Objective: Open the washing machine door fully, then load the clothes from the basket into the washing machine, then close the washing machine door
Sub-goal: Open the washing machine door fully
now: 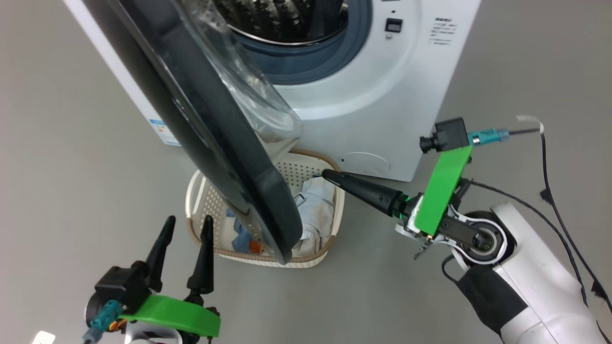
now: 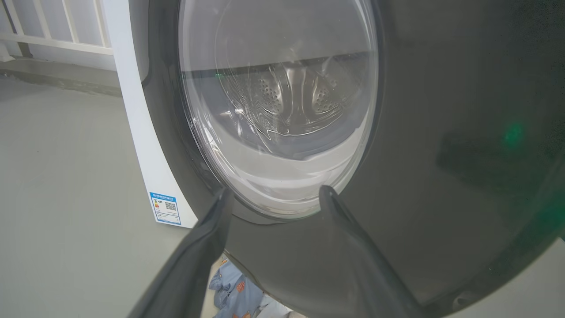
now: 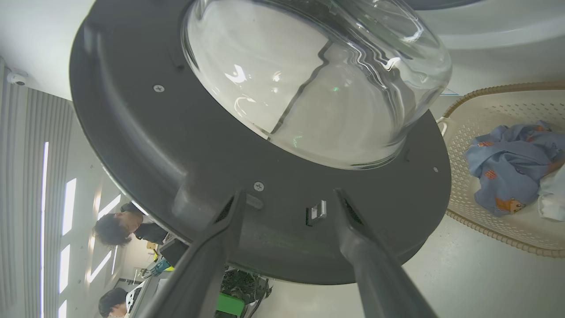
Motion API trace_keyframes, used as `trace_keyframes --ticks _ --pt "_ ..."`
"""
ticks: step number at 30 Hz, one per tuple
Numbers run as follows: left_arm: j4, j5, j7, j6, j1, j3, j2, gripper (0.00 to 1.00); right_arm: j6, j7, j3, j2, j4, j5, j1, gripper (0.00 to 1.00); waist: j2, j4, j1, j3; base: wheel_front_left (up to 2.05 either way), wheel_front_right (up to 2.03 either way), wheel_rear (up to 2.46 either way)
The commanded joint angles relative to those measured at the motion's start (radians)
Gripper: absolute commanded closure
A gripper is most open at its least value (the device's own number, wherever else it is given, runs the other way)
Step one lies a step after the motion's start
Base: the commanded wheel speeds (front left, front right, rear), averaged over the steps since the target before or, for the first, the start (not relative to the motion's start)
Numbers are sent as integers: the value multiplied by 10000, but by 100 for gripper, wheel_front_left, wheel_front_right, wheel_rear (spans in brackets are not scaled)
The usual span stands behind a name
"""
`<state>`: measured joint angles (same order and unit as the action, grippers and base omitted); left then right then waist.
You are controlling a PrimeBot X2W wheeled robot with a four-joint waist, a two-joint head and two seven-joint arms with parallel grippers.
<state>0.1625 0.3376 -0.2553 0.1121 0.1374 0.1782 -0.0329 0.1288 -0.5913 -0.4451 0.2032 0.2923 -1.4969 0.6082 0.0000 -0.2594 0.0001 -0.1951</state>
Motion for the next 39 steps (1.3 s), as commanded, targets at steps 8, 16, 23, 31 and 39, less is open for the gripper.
trace_keyframes --ticks 8,16,23,31,39 --pt "-195 -257 -65 117 -222 -756 -173 0 19 1005 -140 421 -107 202 -705 0 0 730 0 279 0 0 0" --pt "-198 -355 -65 159 -440 -1062 -173 0 19 2331 -459 1196 15 686 -1337 0 0 1189 0 493 0 0 0" --pt "-215 -432 -65 175 -662 -1361 -173 0 19 3713 -839 1856 234 999 -1873 0 0 1499 0 645 0 0 0" --pt "-198 -491 -65 183 -853 -1489 -173 0 19 5365 -1337 2523 590 1200 -2408 0 0 1717 0 786 0 0 0" --pt "-223 -463 -65 184 -1018 -1580 -173 0 19 7176 -2043 3168 1264 1507 -2814 0 0 1851 0 876 0 0 0"
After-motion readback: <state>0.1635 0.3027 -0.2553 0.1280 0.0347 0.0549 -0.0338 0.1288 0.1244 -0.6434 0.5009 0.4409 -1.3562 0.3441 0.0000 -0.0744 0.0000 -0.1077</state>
